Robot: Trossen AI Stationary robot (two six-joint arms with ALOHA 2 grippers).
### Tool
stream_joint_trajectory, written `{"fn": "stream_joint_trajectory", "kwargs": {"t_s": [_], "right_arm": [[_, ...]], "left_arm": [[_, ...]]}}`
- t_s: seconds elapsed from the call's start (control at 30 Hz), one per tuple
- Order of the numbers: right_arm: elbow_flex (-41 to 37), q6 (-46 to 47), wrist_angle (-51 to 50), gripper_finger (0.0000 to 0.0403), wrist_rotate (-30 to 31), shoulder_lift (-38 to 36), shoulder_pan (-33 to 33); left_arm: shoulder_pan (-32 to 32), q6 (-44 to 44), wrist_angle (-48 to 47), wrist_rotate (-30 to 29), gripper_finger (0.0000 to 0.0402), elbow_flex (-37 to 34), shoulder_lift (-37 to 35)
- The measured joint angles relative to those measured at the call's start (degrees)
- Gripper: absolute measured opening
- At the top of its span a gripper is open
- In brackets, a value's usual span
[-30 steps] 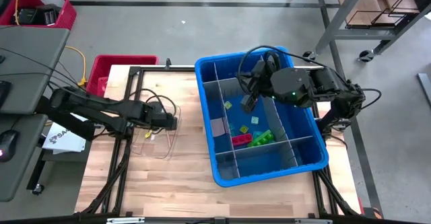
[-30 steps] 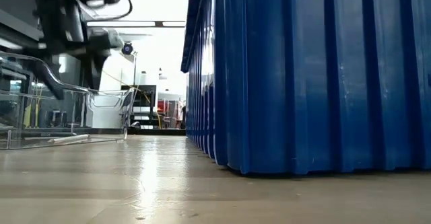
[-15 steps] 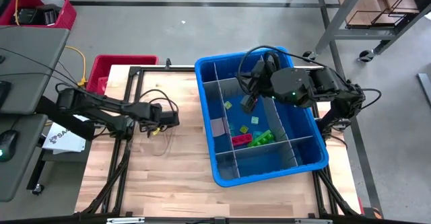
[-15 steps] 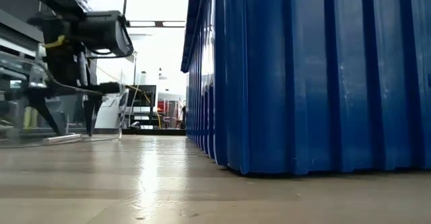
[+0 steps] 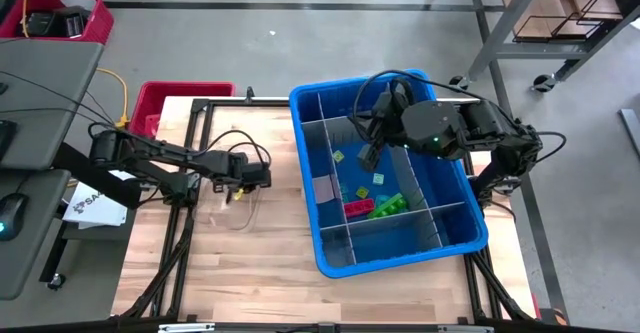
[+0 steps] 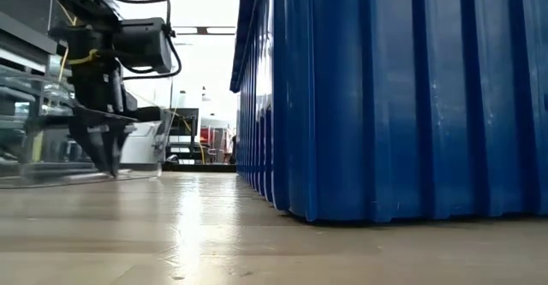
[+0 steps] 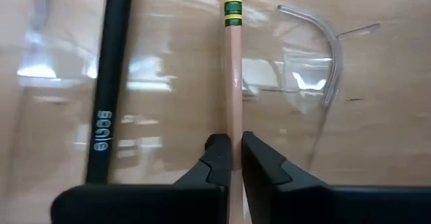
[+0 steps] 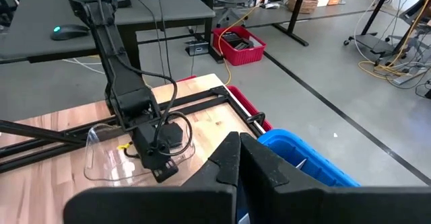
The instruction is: Sort blocks
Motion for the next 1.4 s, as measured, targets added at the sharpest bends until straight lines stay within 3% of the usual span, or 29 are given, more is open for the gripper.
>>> {"fn": "stream_joint_trajectory", "kwargs": {"t_s": [0.43, 0.57, 0.67, 0.77, 0.87, 1.03, 1.2, 1.4], "right_arm": [[-0.01, -1.20, -0.22, 0.0000, 0.00, 0.00, -0.02], [0.00, -1.11, -0.15, 0.0000, 0.00, 0.00, -0.04], [0.00, -1.06, 0.43, 0.0000, 0.00, 0.00, -0.04], [-0.01, -1.06, 2.20, 0.0000, 0.00, 0.00, -0.04], [0.00, -1.07, 3.72, 0.0000, 0.00, 0.00, -0.04], [0.00, -1.05, 5.60, 0.0000, 0.00, 0.00, 0.00], [0.00, -0.99, 6.05, 0.0000, 0.00, 0.00, 0.00], [0.00, -0.39, 6.04, 0.0000, -0.01, 0.00, 0.00]], "left_arm": [[0.31, 13.37, -8.93, -14.35, 0.0003, 12.08, -19.26], [1.96, 19.24, -5.62, -16.72, 0.0002, 16.57, -21.57], [4.45, 28.00, 6.86, -17.38, 0.0001, 19.00, -20.65], [8.47, 38.43, 21.79, -14.95, 0.0001, 21.70, -16.58], [12.70, 46.23, 29.04, -9.53, 0.0001, 27.62, -9.28], [17.81, 61.18, 32.16, -3.14, 0.0001, 42.69, 6.22], [19.70, 67.20, 32.37, -1.29, 0.0001, 57.52, 18.81], [20.31, 78.80, 37.11, 1.57, 0.0006, 67.92, 29.49]]}}
